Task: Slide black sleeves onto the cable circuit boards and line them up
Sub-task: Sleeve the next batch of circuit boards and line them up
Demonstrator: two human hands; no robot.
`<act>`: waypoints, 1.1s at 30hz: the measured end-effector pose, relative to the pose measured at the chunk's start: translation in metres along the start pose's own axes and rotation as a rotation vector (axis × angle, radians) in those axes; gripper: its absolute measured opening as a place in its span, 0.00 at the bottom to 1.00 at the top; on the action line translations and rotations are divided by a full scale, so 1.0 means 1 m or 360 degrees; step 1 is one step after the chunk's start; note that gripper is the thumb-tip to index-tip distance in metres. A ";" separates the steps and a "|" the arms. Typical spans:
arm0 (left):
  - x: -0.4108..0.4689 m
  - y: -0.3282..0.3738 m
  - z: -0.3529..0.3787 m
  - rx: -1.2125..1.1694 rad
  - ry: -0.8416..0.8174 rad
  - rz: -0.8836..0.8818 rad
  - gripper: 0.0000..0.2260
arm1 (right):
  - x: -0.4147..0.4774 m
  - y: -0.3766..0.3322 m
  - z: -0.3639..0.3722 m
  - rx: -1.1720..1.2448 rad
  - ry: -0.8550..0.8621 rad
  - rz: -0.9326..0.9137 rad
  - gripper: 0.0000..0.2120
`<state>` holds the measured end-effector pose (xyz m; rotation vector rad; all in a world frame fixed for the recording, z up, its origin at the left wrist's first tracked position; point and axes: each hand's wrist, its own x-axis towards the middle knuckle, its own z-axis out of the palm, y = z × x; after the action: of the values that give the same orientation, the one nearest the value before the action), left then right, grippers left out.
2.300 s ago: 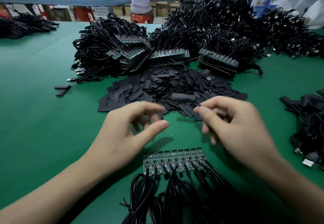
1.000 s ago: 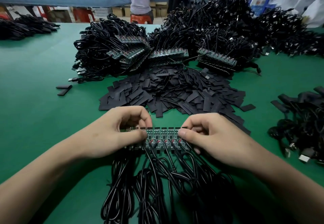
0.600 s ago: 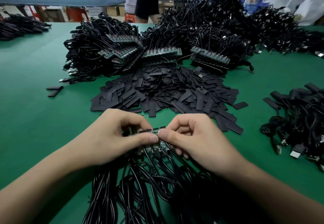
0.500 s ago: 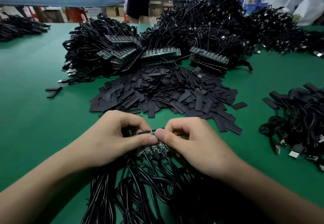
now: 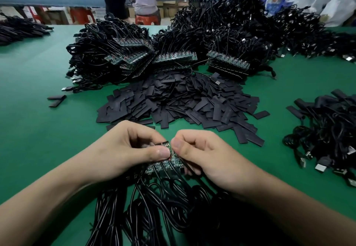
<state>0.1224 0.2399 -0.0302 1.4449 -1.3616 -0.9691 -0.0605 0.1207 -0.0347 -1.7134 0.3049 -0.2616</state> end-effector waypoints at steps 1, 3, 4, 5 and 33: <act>0.000 0.000 0.000 -0.0021 0.0018 -0.0006 0.11 | 0.000 0.000 0.000 0.0049 -0.0011 -0.0002 0.16; -0.001 0.001 -0.001 -0.0062 0.0077 -0.0010 0.11 | 0.000 0.000 -0.005 0.0092 0.0026 0.0022 0.17; -0.001 0.002 -0.002 -0.0078 0.0101 -0.0015 0.11 | 0.000 0.000 -0.008 0.0114 0.0075 0.0043 0.17; -0.002 0.003 -0.004 -0.0061 0.0107 -0.0019 0.10 | 0.000 0.000 -0.012 0.0152 0.0127 0.0058 0.17; 0.007 -0.002 -0.019 0.1038 0.0593 0.0287 0.07 | 0.001 0.006 -0.017 -0.0336 0.0387 0.0049 0.13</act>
<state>0.1414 0.2344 -0.0267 1.8179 -1.5538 -0.1086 -0.0653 0.1037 -0.0384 -1.8854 0.5537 -0.4284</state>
